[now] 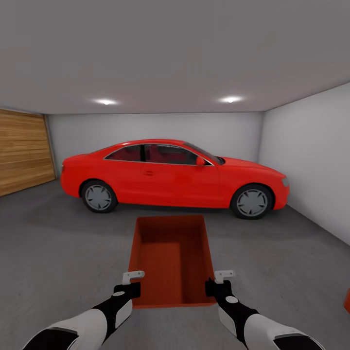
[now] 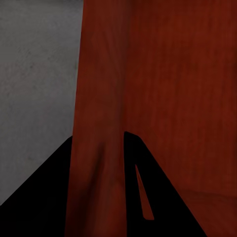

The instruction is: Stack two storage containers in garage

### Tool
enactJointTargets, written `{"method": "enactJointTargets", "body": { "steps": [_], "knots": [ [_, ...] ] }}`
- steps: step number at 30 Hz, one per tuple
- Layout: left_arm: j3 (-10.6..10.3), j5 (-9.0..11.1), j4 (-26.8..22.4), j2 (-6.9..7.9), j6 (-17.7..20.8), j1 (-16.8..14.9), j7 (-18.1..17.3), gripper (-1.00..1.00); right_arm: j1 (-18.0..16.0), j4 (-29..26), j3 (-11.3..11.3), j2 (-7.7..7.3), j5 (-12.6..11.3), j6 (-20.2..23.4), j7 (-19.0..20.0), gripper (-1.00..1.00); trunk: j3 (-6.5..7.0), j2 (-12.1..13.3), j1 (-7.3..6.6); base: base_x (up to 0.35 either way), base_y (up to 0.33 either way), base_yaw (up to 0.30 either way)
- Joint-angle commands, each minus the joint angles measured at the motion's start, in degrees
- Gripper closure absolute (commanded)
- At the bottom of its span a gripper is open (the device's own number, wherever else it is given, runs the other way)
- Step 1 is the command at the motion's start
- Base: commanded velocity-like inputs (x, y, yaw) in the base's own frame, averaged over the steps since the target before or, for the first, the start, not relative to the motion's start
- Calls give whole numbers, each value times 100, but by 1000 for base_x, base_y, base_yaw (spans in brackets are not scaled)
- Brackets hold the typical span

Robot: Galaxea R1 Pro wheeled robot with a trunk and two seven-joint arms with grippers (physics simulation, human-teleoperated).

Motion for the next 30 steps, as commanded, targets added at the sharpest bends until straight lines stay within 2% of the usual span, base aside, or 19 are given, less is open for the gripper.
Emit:
{"method": "enactJointTargets", "body": {
  "steps": [1,8,30],
  "knots": [
    [228,95,18,68,-25,-2,39,100,-9,-17,-365,6,131,-100,-28,100,-9,-6,4,320,0,0],
    [228,94,18,68,-25,-2,41,100,-9,-17,-378,9,116,-100,-31,100,-9,-6,4,320,0,-139],
    [228,94,18,68,-25,-2,38,100,-9,-17,-382,6,105,-100,-26,100,-9,-6,4,320,0,-279]
  ]
}}
